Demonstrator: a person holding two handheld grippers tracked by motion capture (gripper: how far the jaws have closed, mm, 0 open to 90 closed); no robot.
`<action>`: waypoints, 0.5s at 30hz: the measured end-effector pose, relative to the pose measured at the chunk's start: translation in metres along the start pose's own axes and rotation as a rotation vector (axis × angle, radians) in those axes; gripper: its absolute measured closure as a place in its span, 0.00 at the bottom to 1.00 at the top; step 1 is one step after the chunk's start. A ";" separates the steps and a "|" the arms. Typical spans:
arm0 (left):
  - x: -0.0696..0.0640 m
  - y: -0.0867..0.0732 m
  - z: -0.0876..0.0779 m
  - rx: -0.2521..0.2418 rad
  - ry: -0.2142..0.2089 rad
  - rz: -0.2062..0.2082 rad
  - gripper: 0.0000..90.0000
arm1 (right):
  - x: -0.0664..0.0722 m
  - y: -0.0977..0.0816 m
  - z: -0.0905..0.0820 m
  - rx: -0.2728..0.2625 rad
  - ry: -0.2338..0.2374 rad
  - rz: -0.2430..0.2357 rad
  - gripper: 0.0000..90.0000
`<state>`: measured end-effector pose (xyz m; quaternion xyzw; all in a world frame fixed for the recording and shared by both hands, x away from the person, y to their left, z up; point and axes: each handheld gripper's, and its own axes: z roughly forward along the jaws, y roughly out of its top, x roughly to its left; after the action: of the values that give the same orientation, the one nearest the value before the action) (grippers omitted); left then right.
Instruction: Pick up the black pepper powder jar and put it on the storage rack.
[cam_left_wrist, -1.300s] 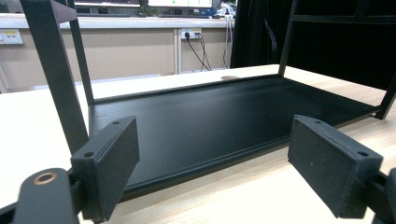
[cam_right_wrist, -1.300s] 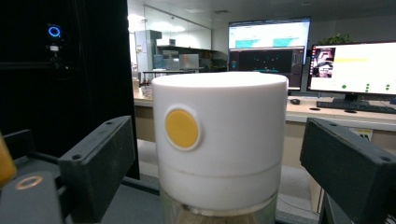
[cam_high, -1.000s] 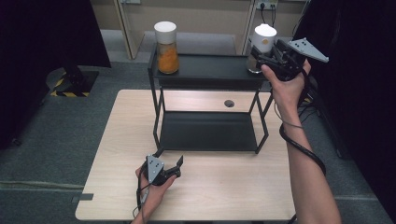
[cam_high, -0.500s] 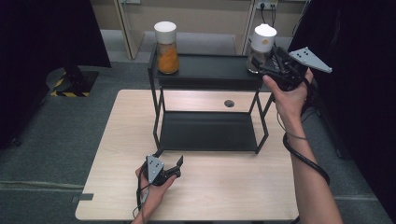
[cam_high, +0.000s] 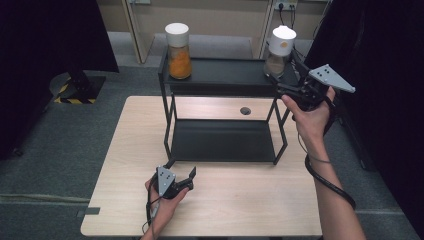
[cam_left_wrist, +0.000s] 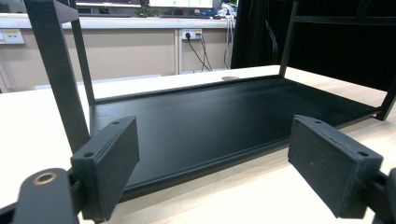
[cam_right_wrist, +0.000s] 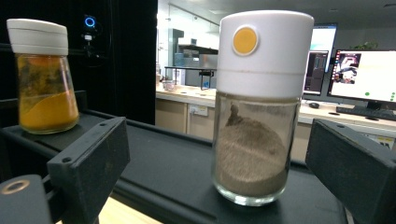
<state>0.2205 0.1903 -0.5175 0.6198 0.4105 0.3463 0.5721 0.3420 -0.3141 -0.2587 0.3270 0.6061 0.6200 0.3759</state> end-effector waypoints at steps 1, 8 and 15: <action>0.000 0.000 0.000 0.000 0.000 0.000 0.18 | 0.000 -0.001 -0.001 0.001 0.002 -0.001 0.08; 0.000 0.000 0.000 0.000 0.000 0.000 0.18 | 0.002 -0.011 -0.011 0.006 0.011 -0.008 0.07; 0.000 0.000 0.000 -0.002 0.001 0.000 0.18 | 0.004 -0.022 -0.021 0.018 0.021 -0.010 0.07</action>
<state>0.2202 0.1901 -0.5178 0.6192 0.4103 0.3470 0.5725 0.3235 -0.3213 -0.2822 0.3210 0.6172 0.6160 0.3694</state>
